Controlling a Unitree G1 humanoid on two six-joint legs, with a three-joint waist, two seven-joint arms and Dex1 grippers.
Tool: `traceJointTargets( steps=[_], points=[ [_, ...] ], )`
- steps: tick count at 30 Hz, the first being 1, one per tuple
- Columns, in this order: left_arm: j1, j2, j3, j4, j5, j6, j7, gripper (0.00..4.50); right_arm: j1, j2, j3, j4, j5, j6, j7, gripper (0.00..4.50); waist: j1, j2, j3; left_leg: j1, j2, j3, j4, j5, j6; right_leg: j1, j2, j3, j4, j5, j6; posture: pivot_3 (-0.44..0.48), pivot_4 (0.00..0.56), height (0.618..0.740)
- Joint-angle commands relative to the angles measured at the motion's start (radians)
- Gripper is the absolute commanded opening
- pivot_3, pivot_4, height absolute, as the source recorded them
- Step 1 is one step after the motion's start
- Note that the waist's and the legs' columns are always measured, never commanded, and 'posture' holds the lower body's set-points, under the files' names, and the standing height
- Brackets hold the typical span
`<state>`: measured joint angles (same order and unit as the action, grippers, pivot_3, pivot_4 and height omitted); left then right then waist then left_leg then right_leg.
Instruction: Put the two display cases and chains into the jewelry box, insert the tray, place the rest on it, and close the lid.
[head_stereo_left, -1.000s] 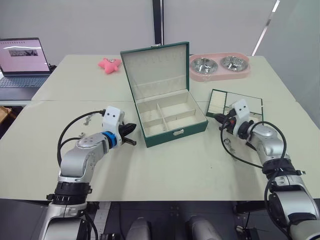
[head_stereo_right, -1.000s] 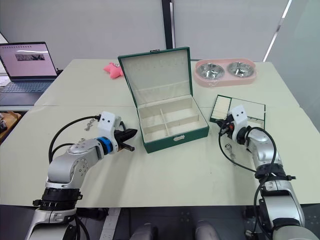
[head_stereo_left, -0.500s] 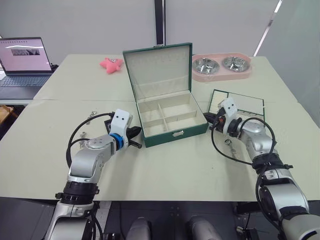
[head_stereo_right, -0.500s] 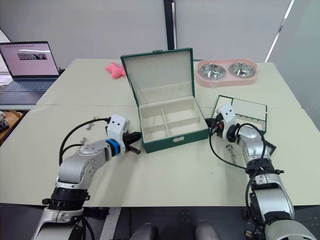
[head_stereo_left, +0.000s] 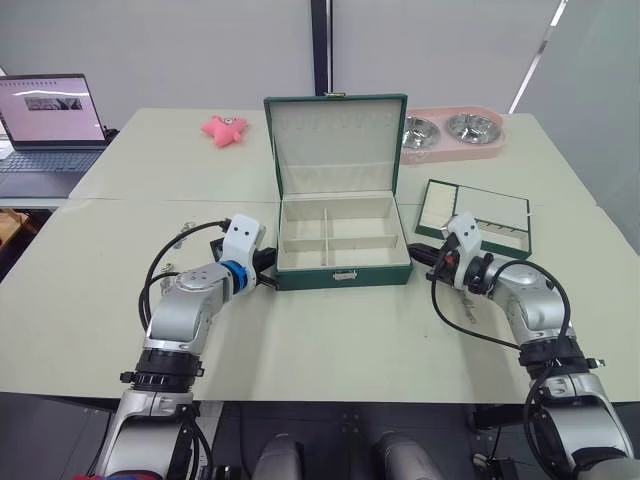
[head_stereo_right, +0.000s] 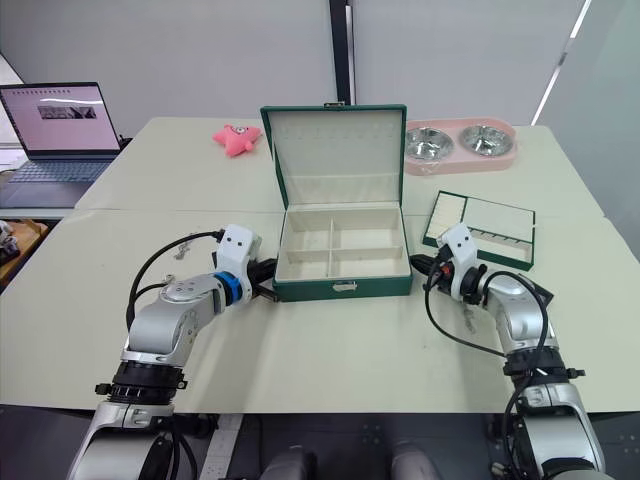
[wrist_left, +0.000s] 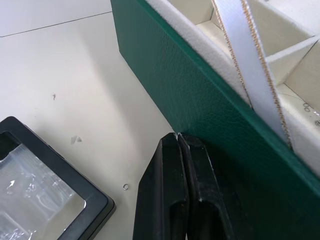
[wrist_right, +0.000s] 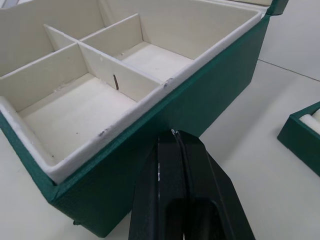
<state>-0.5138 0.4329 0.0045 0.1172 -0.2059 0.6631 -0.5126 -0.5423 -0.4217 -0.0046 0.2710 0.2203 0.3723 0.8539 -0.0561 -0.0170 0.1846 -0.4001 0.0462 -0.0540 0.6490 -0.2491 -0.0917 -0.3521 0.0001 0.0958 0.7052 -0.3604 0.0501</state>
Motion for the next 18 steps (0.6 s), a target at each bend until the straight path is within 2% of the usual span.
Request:
traceJointTargets(
  steps=[1, 18],
  points=[
    [-0.014, -0.022, -0.049, -0.031, -0.009, -0.022, -0.049, 0.02, 0.031, 0.017, 0.03, -0.11, 0.043, 0.041, 0.025, 0.0, 0.0, 0.0, 0.0, 0.0, 0.0, 0.0, 0.0, 0.0, 0.0, 0.0, 0.0, 0.0, 0.0, 0.0, 0.0, 0.0, 0.15, 0.74],
    [0.022, -0.02, -0.047, -0.069, -0.009, 0.011, -0.062, 0.02, 0.055, 0.027, 0.024, -0.132, 0.043, 0.065, 0.007, 0.0, 0.0, 0.0, 0.0, 0.0, 0.0, 0.0, 0.0, -0.001, 0.001, 0.0, 0.0, 0.0, 0.0, 0.0, 0.0, 0.0, 0.15, 0.74]
  ],
)
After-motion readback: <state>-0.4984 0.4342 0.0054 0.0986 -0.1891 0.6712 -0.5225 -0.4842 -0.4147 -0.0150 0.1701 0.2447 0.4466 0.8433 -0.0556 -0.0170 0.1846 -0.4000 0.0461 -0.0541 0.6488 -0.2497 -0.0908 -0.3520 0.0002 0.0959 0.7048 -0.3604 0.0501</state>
